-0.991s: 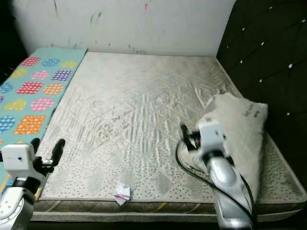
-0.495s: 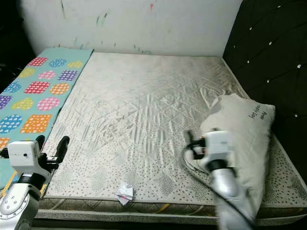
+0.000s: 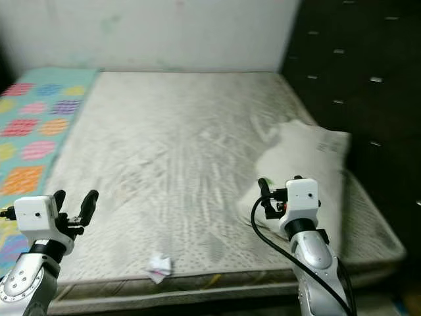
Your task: Clean up the room
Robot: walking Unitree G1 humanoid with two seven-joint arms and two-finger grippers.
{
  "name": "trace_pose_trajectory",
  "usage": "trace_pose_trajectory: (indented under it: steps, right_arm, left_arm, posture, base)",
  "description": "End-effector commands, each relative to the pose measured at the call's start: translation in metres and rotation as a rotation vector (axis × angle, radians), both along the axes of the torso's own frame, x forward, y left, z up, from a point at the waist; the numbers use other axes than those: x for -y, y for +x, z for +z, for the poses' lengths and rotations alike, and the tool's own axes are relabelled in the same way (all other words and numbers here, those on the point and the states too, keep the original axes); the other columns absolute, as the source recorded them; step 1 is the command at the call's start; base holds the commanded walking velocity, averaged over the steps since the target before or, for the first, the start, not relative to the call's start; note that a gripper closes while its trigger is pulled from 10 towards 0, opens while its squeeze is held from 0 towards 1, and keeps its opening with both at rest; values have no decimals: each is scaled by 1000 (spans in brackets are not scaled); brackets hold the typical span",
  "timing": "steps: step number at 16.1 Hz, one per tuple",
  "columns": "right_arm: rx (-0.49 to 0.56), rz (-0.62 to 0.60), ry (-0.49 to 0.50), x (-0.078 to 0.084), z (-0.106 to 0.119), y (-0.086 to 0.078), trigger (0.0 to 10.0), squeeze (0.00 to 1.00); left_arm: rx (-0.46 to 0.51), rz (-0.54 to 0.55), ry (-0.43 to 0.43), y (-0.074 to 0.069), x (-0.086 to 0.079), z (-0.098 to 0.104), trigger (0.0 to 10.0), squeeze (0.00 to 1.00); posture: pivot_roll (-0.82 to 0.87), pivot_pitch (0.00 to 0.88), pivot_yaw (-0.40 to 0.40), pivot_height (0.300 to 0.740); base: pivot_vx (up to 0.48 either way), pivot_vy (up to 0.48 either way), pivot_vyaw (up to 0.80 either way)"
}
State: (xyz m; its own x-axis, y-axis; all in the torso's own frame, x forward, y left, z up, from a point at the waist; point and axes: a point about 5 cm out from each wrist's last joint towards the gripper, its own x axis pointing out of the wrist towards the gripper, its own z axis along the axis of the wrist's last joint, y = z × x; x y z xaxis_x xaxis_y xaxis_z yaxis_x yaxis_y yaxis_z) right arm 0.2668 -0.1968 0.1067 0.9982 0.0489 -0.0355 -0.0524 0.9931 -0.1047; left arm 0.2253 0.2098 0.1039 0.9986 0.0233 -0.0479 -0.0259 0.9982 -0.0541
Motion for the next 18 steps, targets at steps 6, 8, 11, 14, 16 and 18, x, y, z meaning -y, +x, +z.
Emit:
trace_pose_trajectory:
  steps: [6,8,11,14,16,18]
  right_arm:
    - [7,36,-19,-3,5,0,10000,0]
    - [1,43,-19,-4,4,-1,10000,0]
    - [-5,43,-22,-3,2,-3,10000,0]
    - [-6,52,-26,-4,3,-2,10000,0]
    - [-6,58,-28,-4,3,-2,10000,0]
    - [-7,67,-32,-5,2,-1,10000,0]
  left_arm:
    - [-22,13,-22,-5,-2,-1,10000,0]
    - [-30,7,-22,-5,-2,-1,10000,0]
    - [-37,10,-25,-5,-2,-1,10000,0]
    - [-44,6,-21,-5,-2,-2,10000,0]
    - [-42,12,-20,-5,-2,-1,10000,0]
    - [-40,14,-4,-5,-2,-1,10000,0]
  posture:
    - [-92,29,-37,740]
    - [-92,30,-36,740]
    - [-92,30,-36,740]
    - [-91,28,-34,740]
    - [-89,21,-37,740]
    - [-89,21,-37,740]
  base:
    - [0,333,0]
    - [0,422,0]
    - [0,455,0]
    - [0,469,0]
    - [0,204,0]
    - [0,0,0]
